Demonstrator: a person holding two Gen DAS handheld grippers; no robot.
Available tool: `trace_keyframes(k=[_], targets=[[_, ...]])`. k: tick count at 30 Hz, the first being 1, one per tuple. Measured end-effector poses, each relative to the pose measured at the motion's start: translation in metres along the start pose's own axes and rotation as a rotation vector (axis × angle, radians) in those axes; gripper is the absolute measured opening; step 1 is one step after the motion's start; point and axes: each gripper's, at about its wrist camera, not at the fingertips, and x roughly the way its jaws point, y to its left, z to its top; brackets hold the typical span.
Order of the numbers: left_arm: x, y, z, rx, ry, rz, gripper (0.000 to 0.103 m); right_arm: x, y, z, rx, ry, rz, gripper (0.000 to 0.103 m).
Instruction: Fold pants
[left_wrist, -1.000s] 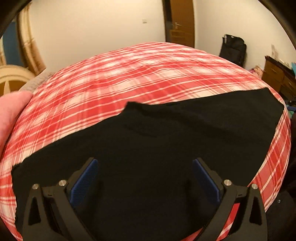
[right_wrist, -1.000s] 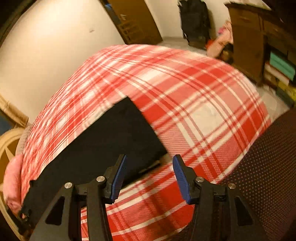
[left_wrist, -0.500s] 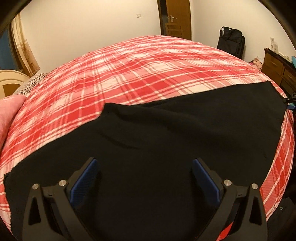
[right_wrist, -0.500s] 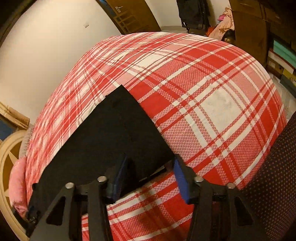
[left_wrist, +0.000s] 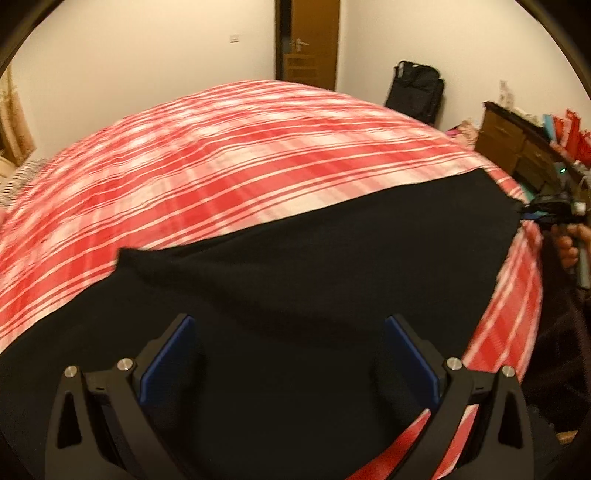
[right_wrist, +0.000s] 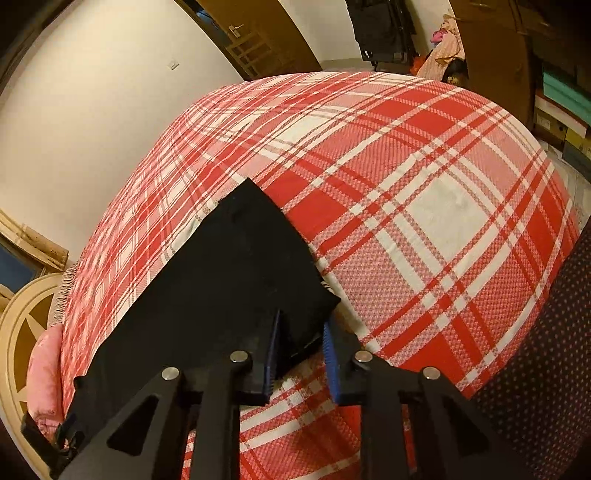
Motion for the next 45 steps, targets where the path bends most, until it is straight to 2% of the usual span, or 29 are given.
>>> trace_keyframes(k=[4, 8, 11, 15, 19, 24, 26, 28, 29, 31, 34, 35, 38, 41, 42, 43, 44, 45], targets=[[0.011, -0.019, 0.011, -0.002, 0.003, -0.085, 0.097, -0.001, 0.005, 0.002, -0.031, -0.016, -0.003, 0.013], [0.02, -0.04, 0.019, -0.005, 0.016, -0.162, 0.094, -0.013, 0.024, 0.001, -0.108, -0.092, 0.004, 0.01], [0.026, -0.052, 0.027, -0.041, 0.012, -0.263, 0.094, -0.032, 0.059, -0.006, -0.242, -0.17, -0.011, 0.01], [0.04, -0.067, 0.047, -0.122, 0.005, -0.427, 0.094, -0.039, 0.113, -0.031, -0.442, -0.216, -0.017, 0.009], [0.067, -0.087, 0.07, -0.186, 0.038, -0.589, 0.094, -0.02, 0.16, -0.073, -0.642, -0.187, -0.036, 0.007], [0.113, -0.123, 0.091, -0.282, 0.114, -0.746, 0.094, 0.008, 0.172, -0.102, -0.747, -0.118, -0.061, 0.007], [0.125, -0.137, 0.098, -0.281, 0.13, -0.77, 0.094, 0.012, 0.171, -0.104, -0.751, -0.109, -0.062, 0.007], [0.137, -0.155, 0.105, -0.265, 0.152, -0.739, 0.096, 0.012, 0.168, -0.102, -0.746, -0.101, -0.047, 0.007], [0.137, -0.161, 0.108, -0.25, 0.147, -0.729, 0.102, 0.012, 0.167, -0.101, -0.744, -0.096, -0.039, 0.007], [0.138, -0.175, 0.116, -0.224, 0.151, -0.736, 0.103, 0.011, 0.167, -0.102, -0.756, -0.097, -0.008, 0.007], [0.142, -0.184, 0.12, -0.227, 0.189, -0.799, 0.096, 0.006, 0.168, -0.108, -0.814, -0.107, 0.013, 0.007], [0.143, -0.188, 0.121, -0.215, 0.194, -0.794, 0.095, 0.005, 0.169, -0.113, -0.854, -0.103, 0.031, 0.007], [0.146, -0.195, 0.121, -0.174, 0.215, -0.793, 0.084, 0.003, 0.171, -0.124, -0.942, -0.105, 0.05, 0.008], [0.147, -0.2, 0.123, -0.155, 0.232, -0.787, 0.078, -0.002, 0.164, -0.12, -0.947, -0.077, 0.1, 0.01], [0.148, -0.202, 0.124, -0.146, 0.242, -0.779, 0.077, -0.003, 0.159, -0.115, -0.929, -0.053, 0.127, 0.014], [0.149, -0.202, 0.125, -0.15, 0.243, -0.779, 0.077, -0.005, 0.155, -0.11, -0.91, -0.027, 0.162, 0.029], [0.149, -0.201, 0.125, -0.157, 0.247, -0.782, 0.077, -0.008, 0.151, -0.107, -0.901, -0.005, 0.208, 0.048], [0.149, -0.198, 0.125, -0.17, 0.254, -0.782, 0.078, -0.015, 0.144, -0.103, -0.899, 0.01, 0.279, 0.053]])
